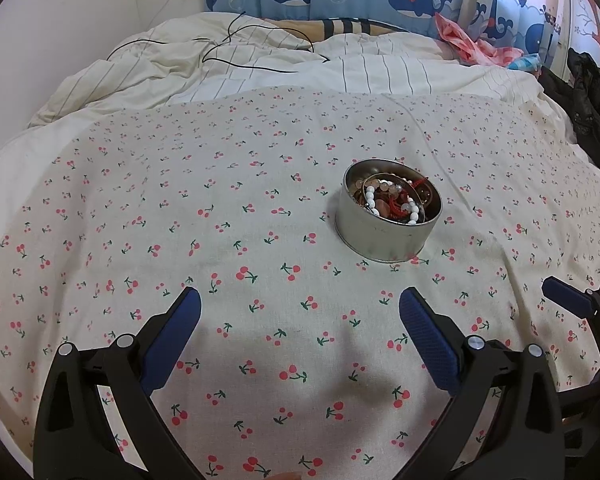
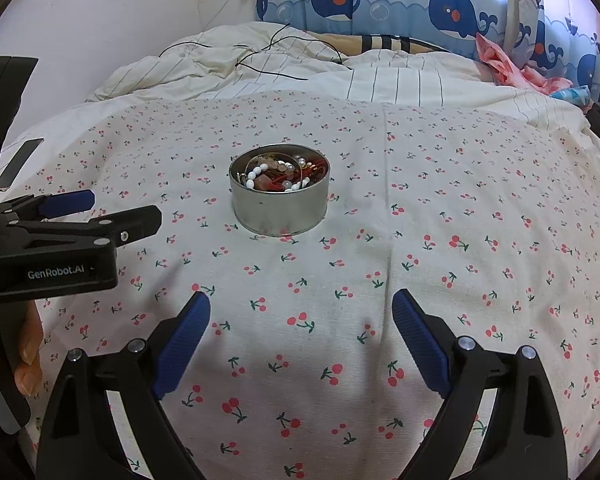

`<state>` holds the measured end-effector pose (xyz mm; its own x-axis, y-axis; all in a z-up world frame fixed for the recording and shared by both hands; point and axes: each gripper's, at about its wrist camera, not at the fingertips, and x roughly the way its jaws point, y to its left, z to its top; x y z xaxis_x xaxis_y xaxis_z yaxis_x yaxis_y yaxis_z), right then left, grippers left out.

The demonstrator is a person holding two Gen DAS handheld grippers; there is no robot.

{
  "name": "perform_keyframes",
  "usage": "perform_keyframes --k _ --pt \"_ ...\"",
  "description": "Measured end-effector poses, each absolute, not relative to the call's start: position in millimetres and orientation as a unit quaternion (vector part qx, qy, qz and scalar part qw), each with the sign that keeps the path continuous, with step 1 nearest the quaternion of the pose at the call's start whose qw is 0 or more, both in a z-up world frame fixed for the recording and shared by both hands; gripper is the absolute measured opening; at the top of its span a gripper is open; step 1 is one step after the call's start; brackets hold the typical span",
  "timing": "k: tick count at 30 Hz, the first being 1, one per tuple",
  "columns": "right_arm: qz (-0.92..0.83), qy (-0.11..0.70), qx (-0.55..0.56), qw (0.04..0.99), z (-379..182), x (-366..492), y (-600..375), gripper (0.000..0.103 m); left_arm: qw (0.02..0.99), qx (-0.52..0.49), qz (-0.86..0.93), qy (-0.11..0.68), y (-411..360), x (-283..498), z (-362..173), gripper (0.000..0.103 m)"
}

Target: Organize jewelry

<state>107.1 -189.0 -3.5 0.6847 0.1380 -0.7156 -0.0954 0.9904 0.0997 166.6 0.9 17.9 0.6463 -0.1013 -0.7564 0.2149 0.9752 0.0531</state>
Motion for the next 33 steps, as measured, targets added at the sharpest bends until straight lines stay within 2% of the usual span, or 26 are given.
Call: perform_keyframes --k 33 --pt "0.06 0.391 0.026 0.918 -5.6 106.3 -190.1 0.092 0.904 0.074 -0.085 0.413 0.5 166.7 17.9 0.096"
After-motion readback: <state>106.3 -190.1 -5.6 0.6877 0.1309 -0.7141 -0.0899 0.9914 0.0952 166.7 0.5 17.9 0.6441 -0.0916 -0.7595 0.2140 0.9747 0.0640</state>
